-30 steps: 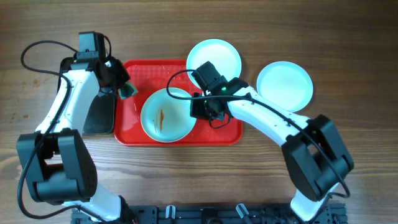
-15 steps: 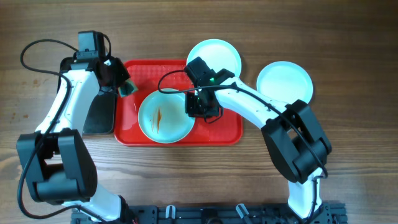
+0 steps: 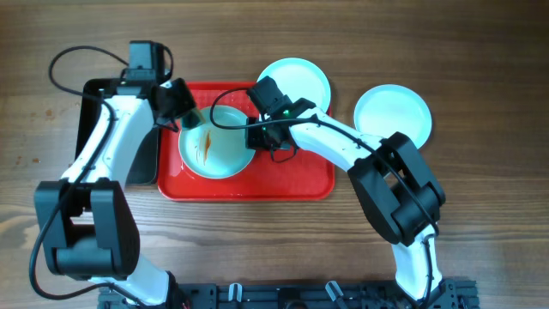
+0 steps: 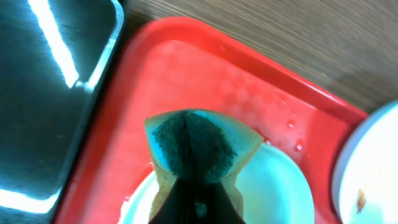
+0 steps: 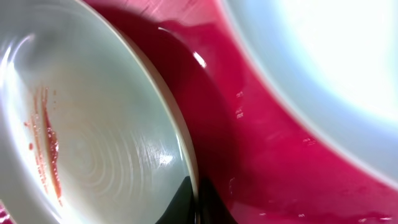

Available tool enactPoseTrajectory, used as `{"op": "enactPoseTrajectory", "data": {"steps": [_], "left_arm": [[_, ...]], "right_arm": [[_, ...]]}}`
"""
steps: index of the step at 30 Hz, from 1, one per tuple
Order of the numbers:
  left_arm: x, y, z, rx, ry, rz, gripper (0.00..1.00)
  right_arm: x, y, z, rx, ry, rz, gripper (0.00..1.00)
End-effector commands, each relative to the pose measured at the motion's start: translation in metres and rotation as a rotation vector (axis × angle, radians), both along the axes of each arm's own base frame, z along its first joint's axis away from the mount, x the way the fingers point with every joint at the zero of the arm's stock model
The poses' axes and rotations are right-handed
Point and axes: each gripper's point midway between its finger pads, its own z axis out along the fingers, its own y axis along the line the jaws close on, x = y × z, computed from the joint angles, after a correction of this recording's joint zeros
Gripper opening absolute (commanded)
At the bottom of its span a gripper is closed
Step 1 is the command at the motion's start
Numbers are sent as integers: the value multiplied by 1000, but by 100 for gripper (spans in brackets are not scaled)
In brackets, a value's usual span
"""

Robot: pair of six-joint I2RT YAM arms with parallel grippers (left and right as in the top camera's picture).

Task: Clean dirty plates on tray and stack at the side
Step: 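Scrub the held plate with the sponge in the left gripper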

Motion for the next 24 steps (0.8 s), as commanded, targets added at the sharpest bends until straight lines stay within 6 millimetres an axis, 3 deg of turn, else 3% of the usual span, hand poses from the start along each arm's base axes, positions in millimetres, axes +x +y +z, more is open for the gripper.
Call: {"op": "enactPoseTrajectory", "data": {"steps": [1, 8, 11, 17, 22, 24], "left_arm": [[0, -20, -2, -15, 1, -52, 4], [-5, -28, -3, -16, 19, -66, 4], [-9, -28, -15, 8, 56, -89, 4], [-27, -35, -74, 98, 199, -371, 4], [-44, -70, -73, -49, 185, -645, 4], [-57, -70, -73, -64, 228, -674, 4]], "right_arm": [[10, -10, -10, -42, -7, -68, 5], [13, -18, -11, -59, -2, -102, 4], [13, -17, -11, -59, -2, -98, 4], [12, -15, -11, -51, -5, -70, 4], [12, -15, -11, -51, -5, -70, 4], [12, -15, -10, -49, -8, -70, 4]]}}
